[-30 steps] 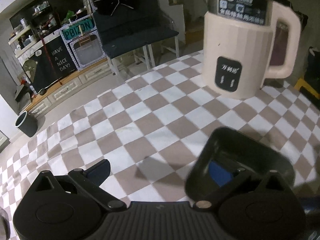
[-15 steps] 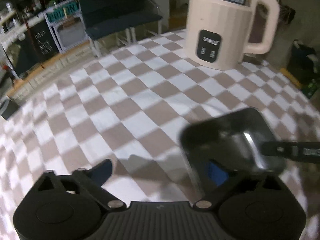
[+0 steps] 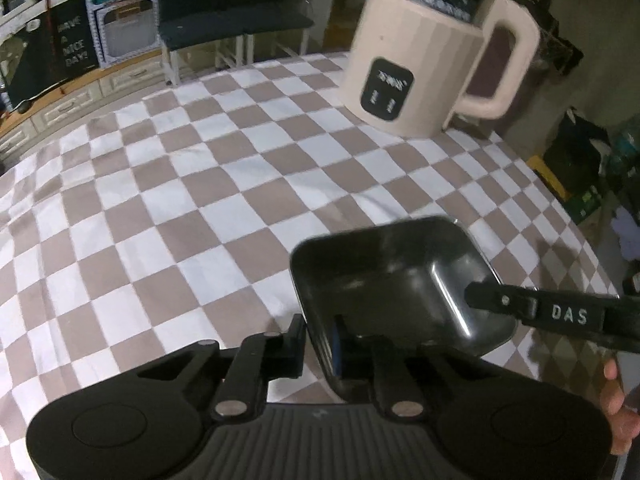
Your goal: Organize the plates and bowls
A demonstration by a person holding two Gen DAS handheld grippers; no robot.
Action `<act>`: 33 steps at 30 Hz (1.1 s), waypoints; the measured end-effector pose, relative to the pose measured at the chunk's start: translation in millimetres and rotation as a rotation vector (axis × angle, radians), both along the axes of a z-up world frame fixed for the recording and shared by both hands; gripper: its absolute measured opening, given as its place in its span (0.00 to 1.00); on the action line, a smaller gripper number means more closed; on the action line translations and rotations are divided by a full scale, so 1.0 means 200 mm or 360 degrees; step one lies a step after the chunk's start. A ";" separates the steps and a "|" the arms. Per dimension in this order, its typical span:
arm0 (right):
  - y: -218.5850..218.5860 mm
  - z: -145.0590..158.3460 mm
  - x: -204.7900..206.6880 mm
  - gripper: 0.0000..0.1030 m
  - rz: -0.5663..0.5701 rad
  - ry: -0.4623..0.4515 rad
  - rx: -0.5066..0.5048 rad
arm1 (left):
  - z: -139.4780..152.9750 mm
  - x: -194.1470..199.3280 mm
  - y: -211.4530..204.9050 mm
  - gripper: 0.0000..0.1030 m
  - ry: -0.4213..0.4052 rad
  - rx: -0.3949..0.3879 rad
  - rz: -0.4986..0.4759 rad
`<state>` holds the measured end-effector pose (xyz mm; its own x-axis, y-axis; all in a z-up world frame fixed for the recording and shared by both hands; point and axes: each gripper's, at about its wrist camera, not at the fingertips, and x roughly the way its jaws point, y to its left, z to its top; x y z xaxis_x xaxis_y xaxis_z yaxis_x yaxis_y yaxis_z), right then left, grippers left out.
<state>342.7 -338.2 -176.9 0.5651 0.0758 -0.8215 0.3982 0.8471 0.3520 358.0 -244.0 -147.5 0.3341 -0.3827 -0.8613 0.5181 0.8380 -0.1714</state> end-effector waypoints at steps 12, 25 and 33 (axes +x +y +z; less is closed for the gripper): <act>0.15 0.22 -0.12 0.08 0.0120 -0.0185 -0.0017 | 0.25 -0.13 0.20 0.08 -0.0182 -0.0131 0.0107; 0.45 0.42 -0.24 0.08 0.0311 -0.0333 -0.0027 | 0.46 -0.39 0.59 0.08 -0.0318 -0.0212 0.0287; 0.68 0.48 -0.30 0.08 0.0454 -0.0377 -0.0019 | 0.54 -0.56 0.86 0.08 -0.0389 -0.0208 0.0397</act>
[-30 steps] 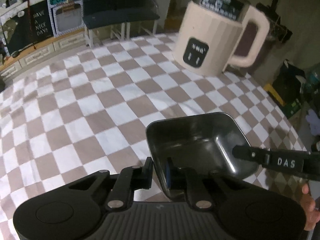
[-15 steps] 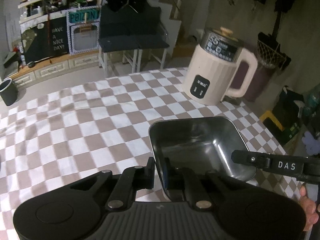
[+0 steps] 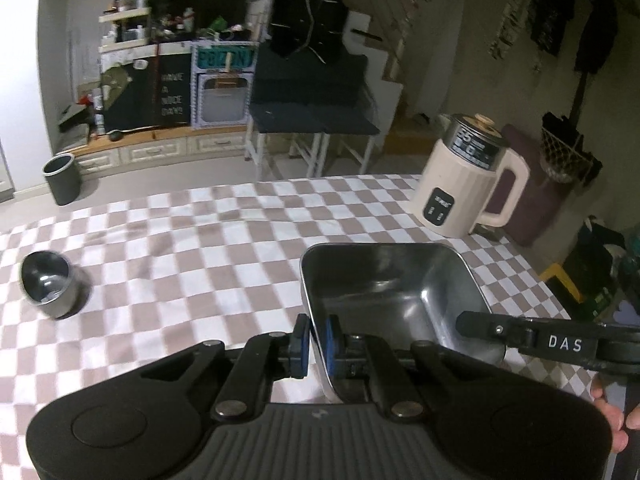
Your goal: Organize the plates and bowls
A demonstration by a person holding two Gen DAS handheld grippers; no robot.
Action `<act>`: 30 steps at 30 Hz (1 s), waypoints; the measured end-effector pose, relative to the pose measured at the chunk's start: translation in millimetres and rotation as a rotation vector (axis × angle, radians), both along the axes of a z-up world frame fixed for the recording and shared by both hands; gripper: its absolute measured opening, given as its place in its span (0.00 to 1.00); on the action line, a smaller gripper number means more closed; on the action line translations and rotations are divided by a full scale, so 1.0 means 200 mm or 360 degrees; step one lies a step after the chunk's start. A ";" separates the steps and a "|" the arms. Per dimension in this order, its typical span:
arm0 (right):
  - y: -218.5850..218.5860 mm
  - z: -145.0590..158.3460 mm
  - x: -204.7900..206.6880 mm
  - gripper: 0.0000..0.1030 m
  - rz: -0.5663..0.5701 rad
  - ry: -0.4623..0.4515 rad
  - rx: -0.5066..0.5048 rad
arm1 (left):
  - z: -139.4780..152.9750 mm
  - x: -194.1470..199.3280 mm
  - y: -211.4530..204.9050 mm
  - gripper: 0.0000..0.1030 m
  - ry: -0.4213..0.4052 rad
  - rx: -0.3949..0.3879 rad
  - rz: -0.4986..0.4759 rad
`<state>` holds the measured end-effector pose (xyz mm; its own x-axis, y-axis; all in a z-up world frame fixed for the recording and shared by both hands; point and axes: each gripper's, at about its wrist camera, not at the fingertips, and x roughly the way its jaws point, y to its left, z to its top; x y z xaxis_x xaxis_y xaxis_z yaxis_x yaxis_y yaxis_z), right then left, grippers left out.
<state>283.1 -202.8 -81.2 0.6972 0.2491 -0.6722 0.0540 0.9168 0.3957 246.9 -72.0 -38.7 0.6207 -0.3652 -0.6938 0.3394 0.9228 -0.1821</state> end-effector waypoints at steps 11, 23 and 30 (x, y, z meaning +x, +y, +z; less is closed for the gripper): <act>0.23 -0.01 -0.05 0.08 0.0238 -0.0007 0.0045 | 0.03 -0.27 0.39 0.09 -0.0032 -0.0028 0.0161; 0.62 -0.11 -0.02 0.08 0.0545 0.0109 -0.0028 | -0.05 -0.47 0.80 0.09 0.0007 0.0054 0.0387; 0.78 -0.11 -0.01 0.09 0.0662 0.0152 -0.0098 | -0.17 -0.52 0.97 0.09 0.0079 0.0042 0.0490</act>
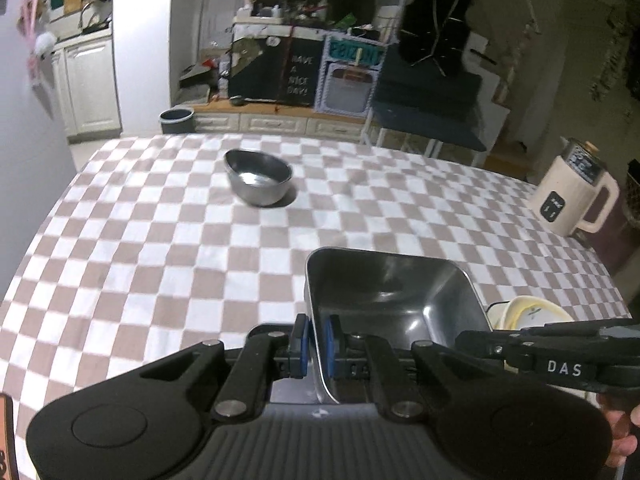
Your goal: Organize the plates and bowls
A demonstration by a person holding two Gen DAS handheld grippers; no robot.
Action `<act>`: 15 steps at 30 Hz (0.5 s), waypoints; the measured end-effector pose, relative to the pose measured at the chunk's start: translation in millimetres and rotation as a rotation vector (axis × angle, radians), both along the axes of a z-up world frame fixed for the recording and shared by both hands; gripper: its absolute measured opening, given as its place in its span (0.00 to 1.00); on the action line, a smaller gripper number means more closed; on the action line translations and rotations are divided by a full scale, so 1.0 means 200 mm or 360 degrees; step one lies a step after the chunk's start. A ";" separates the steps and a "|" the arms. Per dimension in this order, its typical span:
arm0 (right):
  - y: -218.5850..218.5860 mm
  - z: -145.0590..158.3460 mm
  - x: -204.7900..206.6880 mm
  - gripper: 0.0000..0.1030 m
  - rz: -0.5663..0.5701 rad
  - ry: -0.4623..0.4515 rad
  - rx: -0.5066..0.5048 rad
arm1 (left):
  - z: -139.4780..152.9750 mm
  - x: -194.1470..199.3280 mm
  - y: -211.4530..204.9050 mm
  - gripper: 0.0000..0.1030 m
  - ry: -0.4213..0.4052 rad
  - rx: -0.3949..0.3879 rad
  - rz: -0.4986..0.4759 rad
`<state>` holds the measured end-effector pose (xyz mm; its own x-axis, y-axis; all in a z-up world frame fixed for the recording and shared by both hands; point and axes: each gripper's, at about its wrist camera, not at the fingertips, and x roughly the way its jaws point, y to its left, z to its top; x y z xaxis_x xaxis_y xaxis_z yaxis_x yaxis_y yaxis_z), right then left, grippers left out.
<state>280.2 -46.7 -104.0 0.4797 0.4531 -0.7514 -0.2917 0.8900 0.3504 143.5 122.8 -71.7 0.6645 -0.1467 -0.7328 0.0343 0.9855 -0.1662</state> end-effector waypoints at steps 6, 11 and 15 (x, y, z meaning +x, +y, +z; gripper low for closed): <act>0.14 -0.06 0.00 0.11 0.0084 0.0034 -0.0023 | -0.05 -0.01 0.09 0.09 0.0019 0.0010 0.0033; 0.19 -0.09 -0.01 0.12 0.0143 0.0068 -0.0040 | -0.10 0.02 0.12 0.09 0.0096 0.0036 0.0047; 0.23 -0.12 0.02 0.13 0.0172 0.0097 -0.0061 | -0.14 0.04 0.14 0.09 0.0153 0.0021 0.0045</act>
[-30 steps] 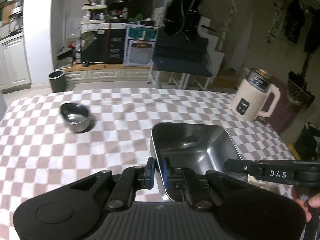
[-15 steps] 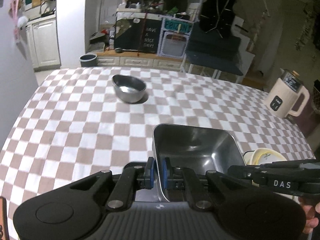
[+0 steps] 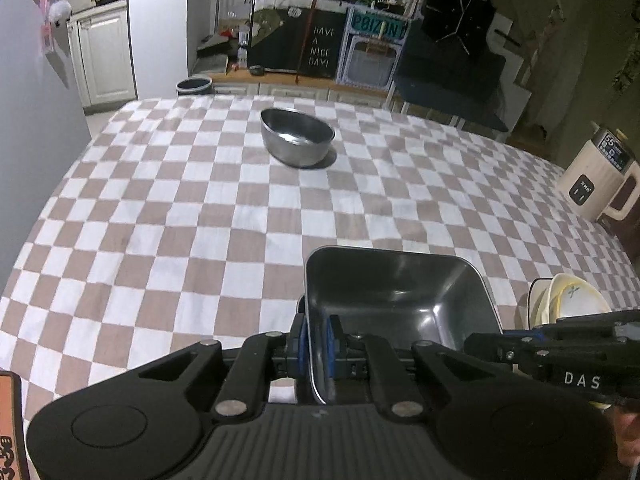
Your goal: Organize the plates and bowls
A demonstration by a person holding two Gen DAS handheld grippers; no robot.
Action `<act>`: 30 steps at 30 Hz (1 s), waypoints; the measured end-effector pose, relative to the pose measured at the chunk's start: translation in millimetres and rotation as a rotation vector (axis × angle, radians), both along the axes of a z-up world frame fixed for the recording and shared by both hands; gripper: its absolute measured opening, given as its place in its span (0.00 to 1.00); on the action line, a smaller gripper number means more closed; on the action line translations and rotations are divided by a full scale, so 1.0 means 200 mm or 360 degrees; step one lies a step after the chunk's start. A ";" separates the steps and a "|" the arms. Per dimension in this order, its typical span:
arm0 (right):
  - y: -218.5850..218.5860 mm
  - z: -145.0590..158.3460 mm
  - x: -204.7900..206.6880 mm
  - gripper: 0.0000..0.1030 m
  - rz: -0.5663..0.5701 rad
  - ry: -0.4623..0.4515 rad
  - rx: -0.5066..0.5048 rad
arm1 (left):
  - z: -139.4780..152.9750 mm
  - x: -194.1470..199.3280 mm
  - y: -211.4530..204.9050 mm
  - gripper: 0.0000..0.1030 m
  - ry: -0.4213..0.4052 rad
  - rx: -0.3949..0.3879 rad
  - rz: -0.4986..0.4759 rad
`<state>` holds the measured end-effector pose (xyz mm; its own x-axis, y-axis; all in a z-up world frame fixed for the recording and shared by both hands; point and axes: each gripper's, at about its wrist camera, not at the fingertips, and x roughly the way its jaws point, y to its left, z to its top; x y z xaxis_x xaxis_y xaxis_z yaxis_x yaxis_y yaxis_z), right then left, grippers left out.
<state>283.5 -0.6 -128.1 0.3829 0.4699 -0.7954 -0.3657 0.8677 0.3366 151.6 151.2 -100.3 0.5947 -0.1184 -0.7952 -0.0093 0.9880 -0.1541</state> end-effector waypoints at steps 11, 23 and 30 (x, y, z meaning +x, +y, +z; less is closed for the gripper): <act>0.03 -0.02 0.01 0.15 0.0013 0.0027 -0.0047 | -0.06 0.05 0.00 0.10 0.0086 0.0006 -0.0017; 0.04 -0.02 0.00 0.17 0.0045 0.0018 -0.0042 | -0.10 0.06 0.00 0.12 0.0148 0.0049 -0.0027; 0.04 -0.02 -0.01 0.19 0.0059 0.0020 -0.0050 | -0.13 0.08 -0.02 0.14 0.0186 0.0106 -0.0062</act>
<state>282.1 7.0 -131.4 0.3555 0.4583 -0.8146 -0.3935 0.8639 0.3143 168.5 146.8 -127.2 0.4936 -0.0844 -0.8656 0.0153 0.9960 -0.0885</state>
